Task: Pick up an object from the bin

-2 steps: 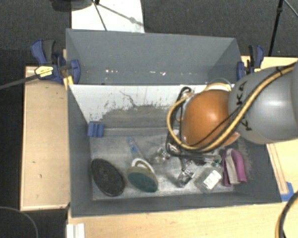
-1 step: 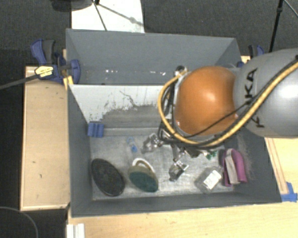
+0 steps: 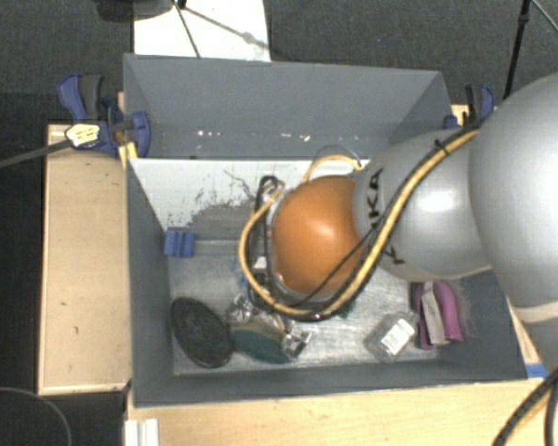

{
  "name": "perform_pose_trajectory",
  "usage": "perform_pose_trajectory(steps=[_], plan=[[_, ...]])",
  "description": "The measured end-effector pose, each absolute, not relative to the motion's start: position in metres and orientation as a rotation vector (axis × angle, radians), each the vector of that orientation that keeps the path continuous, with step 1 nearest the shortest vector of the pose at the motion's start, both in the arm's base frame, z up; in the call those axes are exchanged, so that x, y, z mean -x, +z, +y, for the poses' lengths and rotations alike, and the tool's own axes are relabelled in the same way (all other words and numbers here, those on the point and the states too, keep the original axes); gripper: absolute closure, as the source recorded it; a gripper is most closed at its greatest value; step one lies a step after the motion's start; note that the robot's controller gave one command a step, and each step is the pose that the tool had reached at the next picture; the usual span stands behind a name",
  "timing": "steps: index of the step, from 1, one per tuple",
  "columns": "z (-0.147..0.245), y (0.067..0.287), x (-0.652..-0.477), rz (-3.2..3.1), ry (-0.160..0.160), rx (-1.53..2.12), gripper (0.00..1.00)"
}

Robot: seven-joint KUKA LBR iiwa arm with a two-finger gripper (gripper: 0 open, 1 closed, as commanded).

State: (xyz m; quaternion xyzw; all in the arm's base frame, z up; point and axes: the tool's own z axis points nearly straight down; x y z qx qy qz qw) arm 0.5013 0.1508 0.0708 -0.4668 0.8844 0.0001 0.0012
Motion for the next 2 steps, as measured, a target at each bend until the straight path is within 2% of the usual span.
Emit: perform_pose_trajectory(steps=[1,2], plan=[[0.141,0.072,-0.509,2.481,0.002,1.918,0.0],[0.125,0.072,-0.505,2.297,0.002,2.137,0.0]])
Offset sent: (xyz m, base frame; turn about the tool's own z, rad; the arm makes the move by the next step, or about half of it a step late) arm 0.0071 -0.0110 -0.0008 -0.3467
